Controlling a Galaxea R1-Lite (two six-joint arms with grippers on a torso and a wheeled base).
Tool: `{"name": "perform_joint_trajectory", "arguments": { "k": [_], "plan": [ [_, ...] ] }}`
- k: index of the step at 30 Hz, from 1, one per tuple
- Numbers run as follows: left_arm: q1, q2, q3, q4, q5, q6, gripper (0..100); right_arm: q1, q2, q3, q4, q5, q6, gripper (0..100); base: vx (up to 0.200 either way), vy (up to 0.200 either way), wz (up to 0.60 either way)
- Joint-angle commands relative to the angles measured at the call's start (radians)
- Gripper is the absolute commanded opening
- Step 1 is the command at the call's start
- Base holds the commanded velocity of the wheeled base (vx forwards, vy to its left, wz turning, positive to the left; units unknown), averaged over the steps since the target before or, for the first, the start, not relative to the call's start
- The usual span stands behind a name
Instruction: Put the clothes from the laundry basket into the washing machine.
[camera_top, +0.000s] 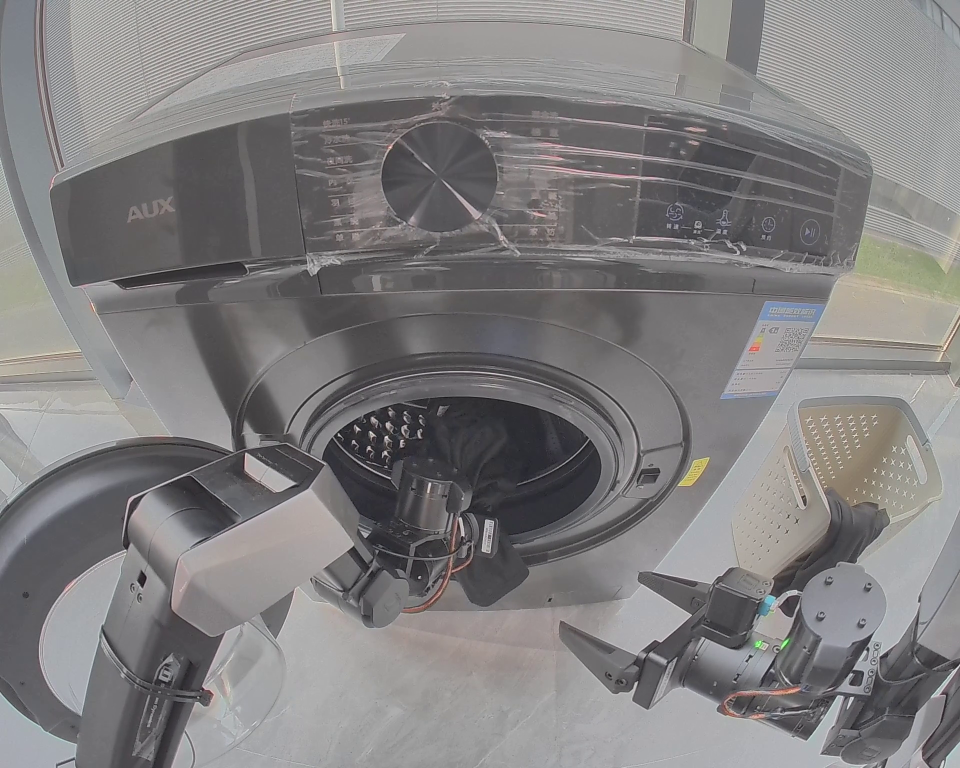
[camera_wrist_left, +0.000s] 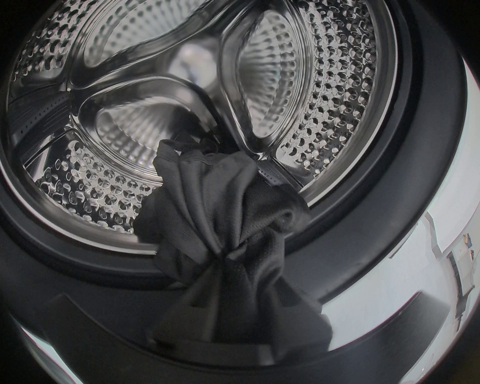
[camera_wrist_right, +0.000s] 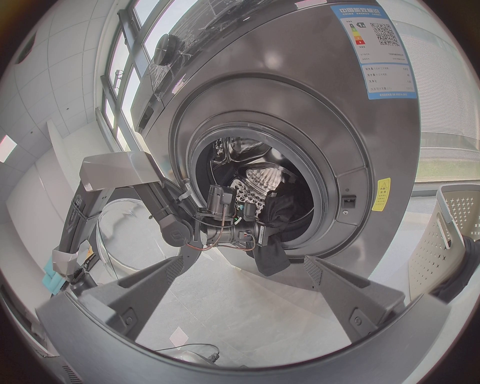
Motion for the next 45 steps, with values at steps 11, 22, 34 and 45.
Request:
{"name": "perform_joint_trajectory", "arguments": {
  "k": [11, 22, 34, 45],
  "plan": [
    [0.07, 0.063, -0.307, -0.041, 0.059, -0.016, 0, 0.005, -0.021, -0.019, 0.0, 0.001, 0.0, 100, 0.0, 0.0, 0.0],
    [0.07, 0.061, -0.29, -0.052, 0.072, -0.018, 100, 0.005, -0.021, -0.017, 0.0, 0.001, 0.0, 100, 0.0, 0.0, 0.0],
    [0.027, 0.035, -0.109, -0.035, 0.046, -0.015, 100, 0.007, -0.021, -0.014, 0.0, 0.001, 0.0, 100, 0.0, 0.0, 0.0],
    [0.038, 0.078, -0.142, -0.033, 0.035, -0.009, 0, 0.005, -0.021, -0.014, 0.0, 0.003, 0.0, 100, 0.0, 0.0, 0.0]
  ]
}}
